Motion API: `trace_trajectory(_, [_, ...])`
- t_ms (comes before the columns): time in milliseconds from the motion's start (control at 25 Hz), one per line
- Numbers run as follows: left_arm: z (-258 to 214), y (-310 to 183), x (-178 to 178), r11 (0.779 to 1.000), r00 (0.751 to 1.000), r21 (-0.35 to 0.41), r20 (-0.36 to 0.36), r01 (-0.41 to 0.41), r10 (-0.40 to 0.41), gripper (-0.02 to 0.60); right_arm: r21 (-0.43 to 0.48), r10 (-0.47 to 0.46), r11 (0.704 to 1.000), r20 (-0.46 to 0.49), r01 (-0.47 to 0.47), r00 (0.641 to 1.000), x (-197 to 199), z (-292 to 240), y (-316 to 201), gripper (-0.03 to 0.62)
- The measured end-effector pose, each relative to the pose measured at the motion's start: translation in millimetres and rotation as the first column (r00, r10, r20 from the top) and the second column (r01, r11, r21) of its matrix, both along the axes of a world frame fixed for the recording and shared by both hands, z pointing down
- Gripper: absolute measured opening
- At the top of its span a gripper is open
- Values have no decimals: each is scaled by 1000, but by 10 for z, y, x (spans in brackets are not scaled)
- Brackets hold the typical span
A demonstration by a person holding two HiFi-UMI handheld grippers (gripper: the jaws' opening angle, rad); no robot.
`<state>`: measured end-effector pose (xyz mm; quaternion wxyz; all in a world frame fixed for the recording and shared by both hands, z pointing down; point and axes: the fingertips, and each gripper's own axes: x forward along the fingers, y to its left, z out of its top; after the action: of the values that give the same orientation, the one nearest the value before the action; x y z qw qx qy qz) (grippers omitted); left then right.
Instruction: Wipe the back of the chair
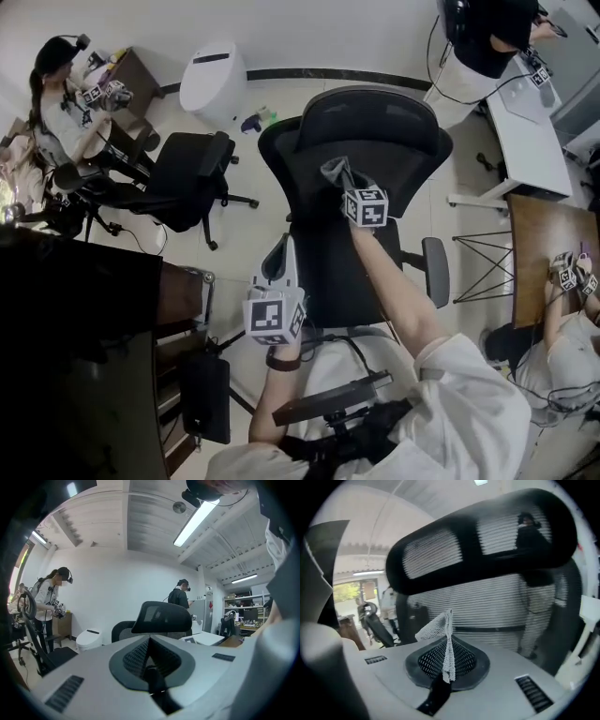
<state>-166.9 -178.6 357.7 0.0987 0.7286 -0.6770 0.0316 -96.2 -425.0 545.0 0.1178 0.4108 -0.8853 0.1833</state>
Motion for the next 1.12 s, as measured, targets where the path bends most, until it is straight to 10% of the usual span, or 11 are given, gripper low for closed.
trace_trajectory(200, [228,-155,327,995,995,-28,-30,-91,90,12,-87,341,936,-23,-342,940,1807,429,-401,18])
trace_trajectory(320, [326,-209,515,990,990,-43,-45,-136,134,12,-116,401,907,-63,-405,914,2233,594,-402,18])
trace_trajectory(440, [461,-200,574,986,987,-66,-57,-153,149,12,-115,311,940,-95,-321,946,1834,749,-282,18])
trace_trajectory(680, [897,-138,312,987,993,-123,-72,-104,95,12,-147,-18,989,-50,10,999,-186,1082,151,18])
trace_trajectory(840, [1274,-97,165,978,992,-179,-91,-104,89,12,-84,-405,913,-84,399,910,-1560,1160,830,18])
trace_trajectory(960, [1528,-92,146,971,989,-206,-108,-118,97,12,-79,-428,903,-93,422,899,-1551,1457,821,20])
trace_trajectory(1120, [1862,-77,115,963,987,-231,-116,-136,112,12,-108,-120,988,-67,112,991,-357,1817,181,18])
